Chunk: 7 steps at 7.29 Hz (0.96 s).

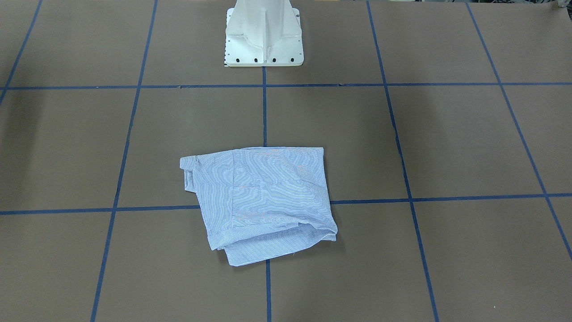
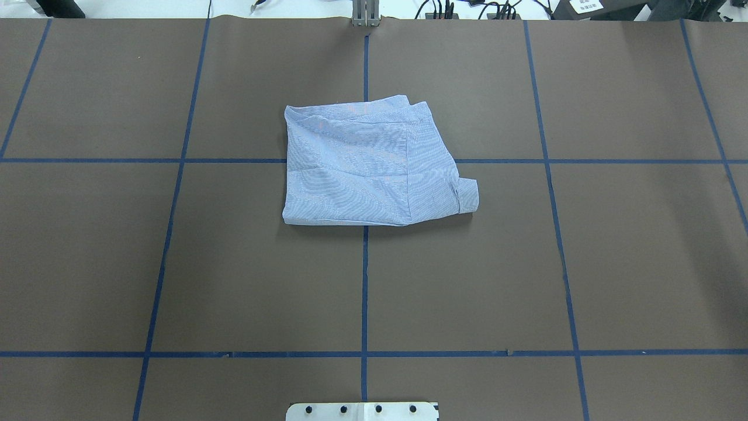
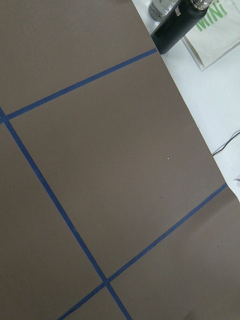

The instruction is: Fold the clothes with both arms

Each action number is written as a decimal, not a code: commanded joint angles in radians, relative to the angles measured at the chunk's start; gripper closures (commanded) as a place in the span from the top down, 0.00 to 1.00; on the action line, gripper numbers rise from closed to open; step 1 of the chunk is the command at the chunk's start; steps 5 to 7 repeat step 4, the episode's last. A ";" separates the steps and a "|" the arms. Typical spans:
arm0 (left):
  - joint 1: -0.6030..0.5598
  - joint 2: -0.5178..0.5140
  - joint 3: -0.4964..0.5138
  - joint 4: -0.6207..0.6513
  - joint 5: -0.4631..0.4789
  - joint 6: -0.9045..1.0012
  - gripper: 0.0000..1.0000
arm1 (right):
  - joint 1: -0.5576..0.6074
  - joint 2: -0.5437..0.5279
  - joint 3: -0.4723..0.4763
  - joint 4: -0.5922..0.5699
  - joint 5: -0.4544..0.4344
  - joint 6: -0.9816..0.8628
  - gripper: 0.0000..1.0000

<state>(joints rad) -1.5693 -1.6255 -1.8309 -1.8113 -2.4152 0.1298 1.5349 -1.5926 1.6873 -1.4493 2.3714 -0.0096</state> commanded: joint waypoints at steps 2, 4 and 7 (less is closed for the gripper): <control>0.000 0.001 -0.005 0.001 0.001 0.001 1.00 | -0.005 0.000 0.011 0.001 0.005 0.011 1.00; 0.000 0.001 -0.014 0.001 0.001 -0.001 1.00 | -0.027 0.019 -0.006 0.001 -0.029 0.010 1.00; 0.000 0.001 -0.014 0.001 0.001 -0.001 1.00 | -0.027 0.019 -0.006 0.001 -0.029 0.010 1.00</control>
